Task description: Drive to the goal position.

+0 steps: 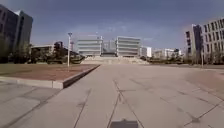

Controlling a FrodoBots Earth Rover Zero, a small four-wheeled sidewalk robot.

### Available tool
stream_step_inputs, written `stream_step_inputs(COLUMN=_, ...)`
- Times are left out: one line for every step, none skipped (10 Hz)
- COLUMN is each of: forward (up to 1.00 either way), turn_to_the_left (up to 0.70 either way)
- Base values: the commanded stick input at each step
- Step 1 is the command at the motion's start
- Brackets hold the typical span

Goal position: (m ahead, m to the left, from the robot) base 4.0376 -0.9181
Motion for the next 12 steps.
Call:
stream_step_inputs(forward=0.70, turn_to_the_left=0.01)
stream_step_inputs(forward=0.70, turn_to_the_left=0.01)
stream_step_inputs(forward=0.70, turn_to_the_left=0.01)
stream_step_inputs(forward=0.70, turn_to_the_left=0.01)
stream_step_inputs(forward=0.70, turn_to_the_left=0.04)
stream_step_inputs(forward=0.70, turn_to_the_left=0.15)
stream_step_inputs(forward=0.70, turn_to_the_left=0.26)
stream_step_inputs(forward=0.70, turn_to_the_left=0.35)
stream_step_inputs(forward=0.70, turn_to_the_left=0.15)
stream_step_inputs(forward=0.70, turn_to_the_left=0.01)
stream_step_inputs(forward=0.70, turn_to_the_left=0.01)
stream_step_inputs(forward=0.70, turn_to_the_left=0.01)
